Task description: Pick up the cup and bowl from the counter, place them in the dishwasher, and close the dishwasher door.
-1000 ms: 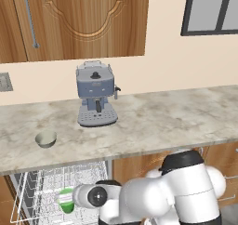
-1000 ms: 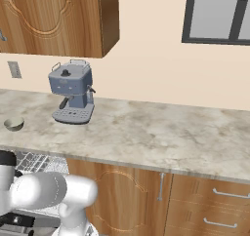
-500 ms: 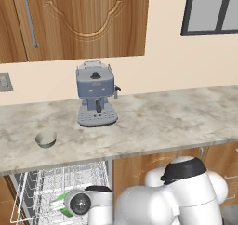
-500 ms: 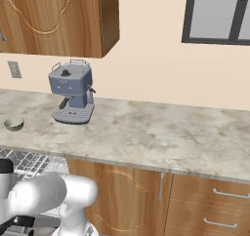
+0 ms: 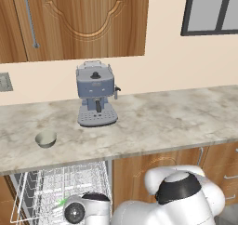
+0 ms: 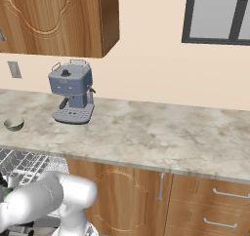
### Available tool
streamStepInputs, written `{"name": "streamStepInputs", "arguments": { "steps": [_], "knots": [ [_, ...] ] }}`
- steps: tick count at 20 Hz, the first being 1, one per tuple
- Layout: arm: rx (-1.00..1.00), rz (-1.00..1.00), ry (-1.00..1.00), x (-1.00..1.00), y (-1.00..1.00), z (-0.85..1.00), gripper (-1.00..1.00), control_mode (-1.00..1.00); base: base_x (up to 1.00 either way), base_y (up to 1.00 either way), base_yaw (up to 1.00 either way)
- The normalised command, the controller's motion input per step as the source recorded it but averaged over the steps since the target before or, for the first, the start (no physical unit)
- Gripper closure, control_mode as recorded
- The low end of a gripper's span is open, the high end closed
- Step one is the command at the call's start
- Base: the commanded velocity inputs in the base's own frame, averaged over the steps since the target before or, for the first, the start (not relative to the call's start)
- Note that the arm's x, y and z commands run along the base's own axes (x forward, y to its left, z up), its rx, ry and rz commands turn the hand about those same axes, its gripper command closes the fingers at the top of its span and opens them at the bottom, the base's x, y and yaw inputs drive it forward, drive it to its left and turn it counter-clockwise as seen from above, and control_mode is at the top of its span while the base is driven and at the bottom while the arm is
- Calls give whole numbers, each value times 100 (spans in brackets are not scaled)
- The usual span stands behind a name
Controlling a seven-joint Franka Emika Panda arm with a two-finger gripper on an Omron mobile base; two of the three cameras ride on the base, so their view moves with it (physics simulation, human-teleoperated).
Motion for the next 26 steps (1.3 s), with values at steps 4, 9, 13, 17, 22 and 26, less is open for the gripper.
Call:
{"name": "streamStepInputs", "arguments": {
  "steps": [4,9,13,17,22,26],
  "knots": [
    [-12,0,-4,0,-10,-34,-100,-100,0,0,0],
    [-9,0,-3,0,-18,-26,-100,-100,0,0,0],
    [-6,0,-4,0,-21,-14,-100,-100,0,0,0],
    [-1,0,-9,0,-11,12,-100,-100,0,0,0],
    [3,0,-6,0,0,49,-100,-100,0,0,0],
    [12,0,0,0,10,43,-100,-100,0,0,0]
  ]
}}
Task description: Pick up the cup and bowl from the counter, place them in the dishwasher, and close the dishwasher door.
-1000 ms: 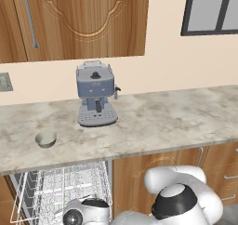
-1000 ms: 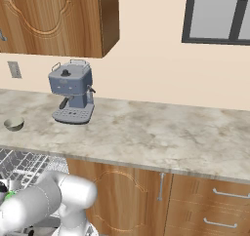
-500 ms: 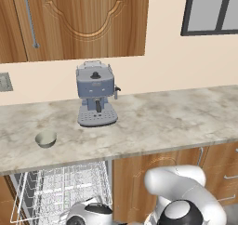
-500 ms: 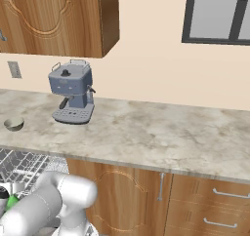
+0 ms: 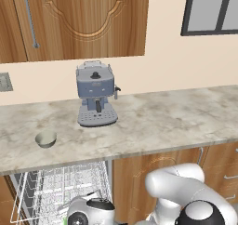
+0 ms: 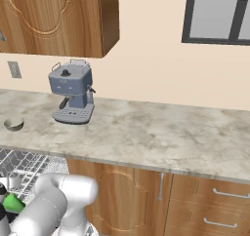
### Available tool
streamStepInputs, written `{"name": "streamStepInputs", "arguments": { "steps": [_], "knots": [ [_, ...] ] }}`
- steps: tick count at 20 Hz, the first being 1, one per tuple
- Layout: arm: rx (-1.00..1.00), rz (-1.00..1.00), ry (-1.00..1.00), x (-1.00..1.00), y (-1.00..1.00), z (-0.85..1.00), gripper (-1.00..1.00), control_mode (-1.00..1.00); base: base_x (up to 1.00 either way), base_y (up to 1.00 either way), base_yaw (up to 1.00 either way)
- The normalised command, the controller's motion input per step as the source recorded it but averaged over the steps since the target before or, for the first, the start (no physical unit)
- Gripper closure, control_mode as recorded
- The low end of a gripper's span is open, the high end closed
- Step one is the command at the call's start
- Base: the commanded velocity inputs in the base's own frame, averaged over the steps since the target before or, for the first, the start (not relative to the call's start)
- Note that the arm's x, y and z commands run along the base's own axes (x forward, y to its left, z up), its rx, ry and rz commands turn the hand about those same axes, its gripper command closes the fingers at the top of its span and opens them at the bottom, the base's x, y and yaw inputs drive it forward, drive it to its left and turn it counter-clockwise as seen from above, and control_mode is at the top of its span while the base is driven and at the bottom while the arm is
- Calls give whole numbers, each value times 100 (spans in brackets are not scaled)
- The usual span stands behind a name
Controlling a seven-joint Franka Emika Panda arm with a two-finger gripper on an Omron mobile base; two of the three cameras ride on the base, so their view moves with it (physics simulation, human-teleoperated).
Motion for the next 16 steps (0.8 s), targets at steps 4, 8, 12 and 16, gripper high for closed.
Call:
{"name": "streamStepInputs", "arguments": {
  "steps": [4,8,12,16],
  "knots": [
    [13,0,0,0,26,19,-100,-100,0,0,0],
    [10,0,0,0,31,9,-100,-100,0,0,0],
    [18,0,0,0,31,14,-100,-100,0,0,0],
    [25,0,1,0,19,34,-100,-100,0,0,0]
  ]
}}
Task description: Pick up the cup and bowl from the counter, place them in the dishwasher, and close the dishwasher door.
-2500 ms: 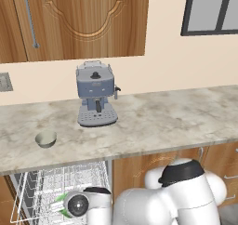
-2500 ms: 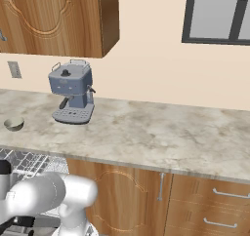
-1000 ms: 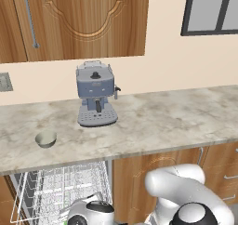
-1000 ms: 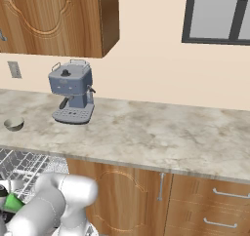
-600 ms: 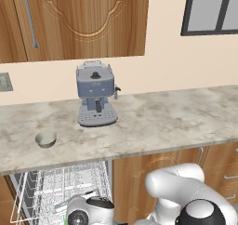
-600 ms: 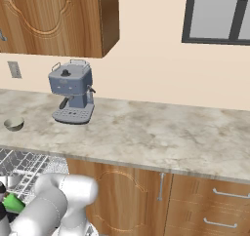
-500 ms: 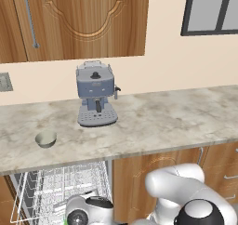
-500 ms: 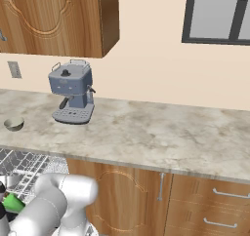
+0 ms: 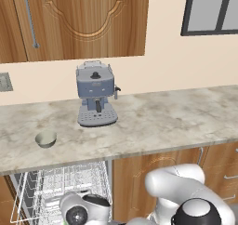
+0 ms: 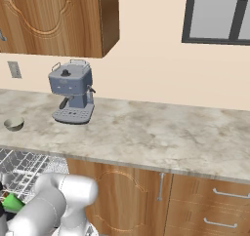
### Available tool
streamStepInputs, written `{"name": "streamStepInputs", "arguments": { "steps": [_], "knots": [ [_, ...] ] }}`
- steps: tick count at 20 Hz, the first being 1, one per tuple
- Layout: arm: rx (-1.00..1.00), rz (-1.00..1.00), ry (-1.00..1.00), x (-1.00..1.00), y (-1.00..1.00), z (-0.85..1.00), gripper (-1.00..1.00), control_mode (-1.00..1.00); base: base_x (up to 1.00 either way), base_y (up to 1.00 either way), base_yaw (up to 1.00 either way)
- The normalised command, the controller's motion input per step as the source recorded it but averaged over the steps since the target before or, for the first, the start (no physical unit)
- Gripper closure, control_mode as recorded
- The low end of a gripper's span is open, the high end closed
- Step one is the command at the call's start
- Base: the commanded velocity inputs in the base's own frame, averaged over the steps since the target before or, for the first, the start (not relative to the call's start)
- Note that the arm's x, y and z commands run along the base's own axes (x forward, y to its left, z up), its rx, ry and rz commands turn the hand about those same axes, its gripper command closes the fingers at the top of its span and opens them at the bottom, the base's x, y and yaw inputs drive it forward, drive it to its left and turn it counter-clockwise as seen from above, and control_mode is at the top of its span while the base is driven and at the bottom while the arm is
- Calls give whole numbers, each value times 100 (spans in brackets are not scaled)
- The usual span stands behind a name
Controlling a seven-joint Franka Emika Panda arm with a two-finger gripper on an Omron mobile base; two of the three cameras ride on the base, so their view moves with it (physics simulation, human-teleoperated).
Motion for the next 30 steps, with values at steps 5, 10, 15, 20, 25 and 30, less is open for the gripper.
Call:
{"name": "streamStepInputs", "arguments": {
  "steps": [5,10,15,20,25,30],
  "knots": [
    [33,0,3,0,9,42,-100,-100,0,0,0],
    [39,0,6,1,0,42,-100,-100,0,0,0],
    [39,-1,11,8,0,42,-100,-100,0,0,0],
    [33,-5,20,30,8,31,-100,-100,0,0,0],
    [26,-11,20,21,8,42,-100,-100,0,0,0],
    [33,-16,11,0,1,58,-100,-100,0,0,0]
  ]
}}
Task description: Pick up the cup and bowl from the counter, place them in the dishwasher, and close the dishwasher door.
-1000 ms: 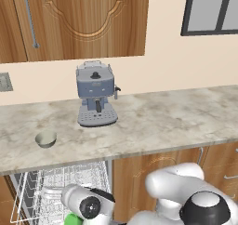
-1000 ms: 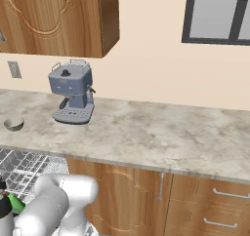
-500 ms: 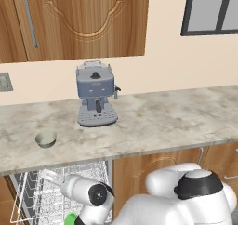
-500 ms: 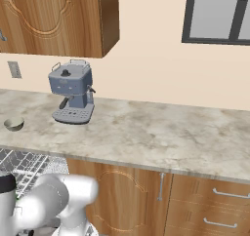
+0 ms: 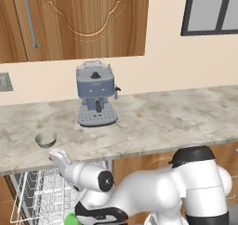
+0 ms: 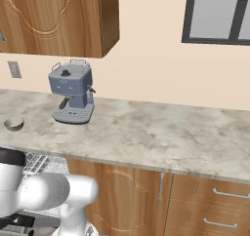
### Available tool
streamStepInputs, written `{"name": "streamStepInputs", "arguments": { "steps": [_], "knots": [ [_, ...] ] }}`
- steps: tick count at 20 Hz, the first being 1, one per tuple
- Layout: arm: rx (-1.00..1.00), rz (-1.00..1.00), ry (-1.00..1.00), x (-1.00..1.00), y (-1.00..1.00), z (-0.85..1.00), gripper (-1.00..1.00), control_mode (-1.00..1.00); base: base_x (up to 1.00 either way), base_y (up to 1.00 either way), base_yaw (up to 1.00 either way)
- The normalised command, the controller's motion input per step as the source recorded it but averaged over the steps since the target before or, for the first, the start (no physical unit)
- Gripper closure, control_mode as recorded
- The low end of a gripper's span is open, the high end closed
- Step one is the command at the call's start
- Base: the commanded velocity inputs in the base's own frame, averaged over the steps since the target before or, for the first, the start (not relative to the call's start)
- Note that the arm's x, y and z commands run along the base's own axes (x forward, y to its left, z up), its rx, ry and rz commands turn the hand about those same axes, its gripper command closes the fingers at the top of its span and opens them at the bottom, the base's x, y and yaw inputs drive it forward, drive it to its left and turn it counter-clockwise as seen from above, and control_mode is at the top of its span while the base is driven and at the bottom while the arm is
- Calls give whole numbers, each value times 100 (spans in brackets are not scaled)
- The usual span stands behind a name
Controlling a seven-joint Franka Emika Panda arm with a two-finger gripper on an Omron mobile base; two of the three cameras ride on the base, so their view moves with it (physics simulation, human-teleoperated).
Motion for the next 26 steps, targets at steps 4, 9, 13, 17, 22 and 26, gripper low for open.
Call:
{"name": "streamStepInputs", "arguments": {
  "steps": [4,9,13,17,22,26],
  "knots": [
    [35,-18,9,0,5,58,-100,-100,0,0,0],
    [37,-18,6,0,2,70,-100,-100,0,0,0],
    [41,-19,12,0,5,71,-100,-100,0,0,0],
    [37,-20,20,1,10,54,-100,-100,0,0,0],
    [31,-19,23,2,6,35,-100,-100,0,0,0],
    [-26,0,36,0,3,4,-100,-100,0,0,0]
  ]
}}
